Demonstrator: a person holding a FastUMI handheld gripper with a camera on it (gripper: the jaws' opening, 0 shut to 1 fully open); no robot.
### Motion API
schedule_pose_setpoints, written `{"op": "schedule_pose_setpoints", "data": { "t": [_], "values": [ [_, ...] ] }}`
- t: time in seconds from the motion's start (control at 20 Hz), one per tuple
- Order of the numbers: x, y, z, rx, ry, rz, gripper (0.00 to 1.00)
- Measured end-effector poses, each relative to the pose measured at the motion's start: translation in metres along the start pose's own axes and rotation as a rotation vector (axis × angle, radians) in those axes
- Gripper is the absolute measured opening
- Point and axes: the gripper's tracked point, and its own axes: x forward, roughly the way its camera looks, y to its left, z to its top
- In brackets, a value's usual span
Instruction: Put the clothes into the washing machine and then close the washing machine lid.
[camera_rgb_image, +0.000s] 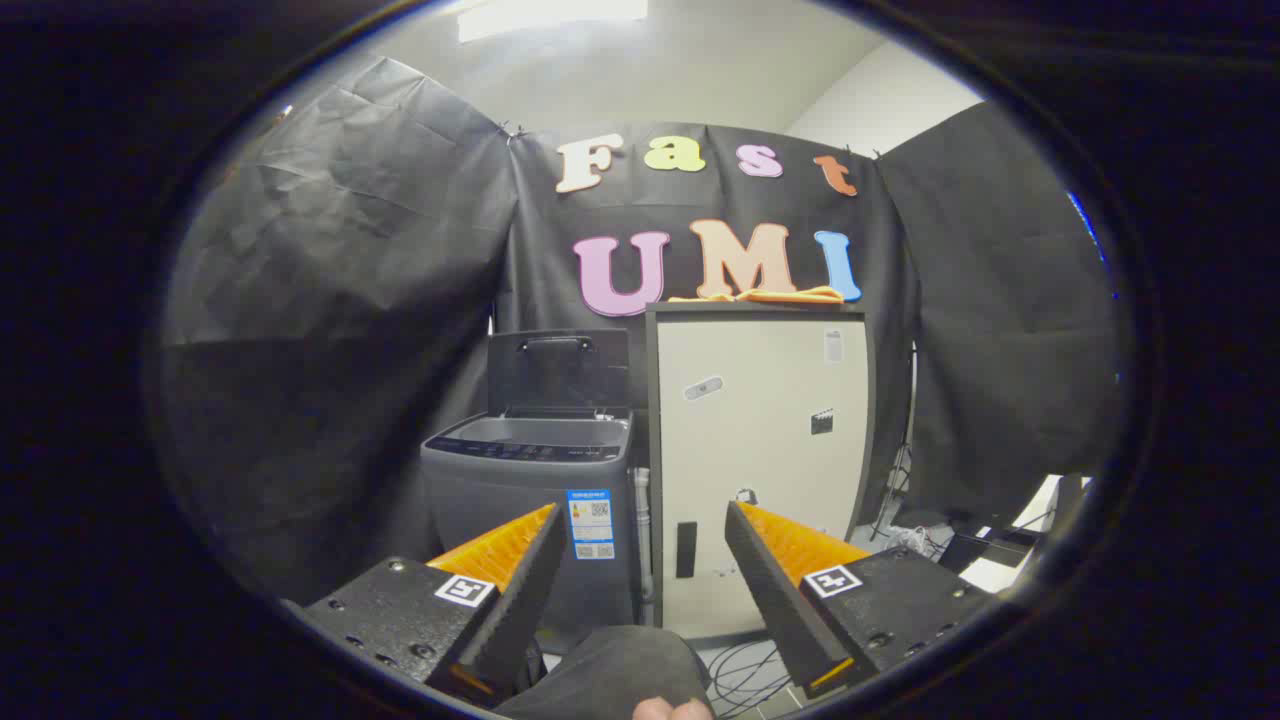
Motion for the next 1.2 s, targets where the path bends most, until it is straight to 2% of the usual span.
{"op": "schedule_pose_setpoints", "data": {
  "t": [1.2],
  "values": [
    [0.0018,0.0002,-0.0047,-0.041,0.006,-0.002,0.97]
  ]
}}
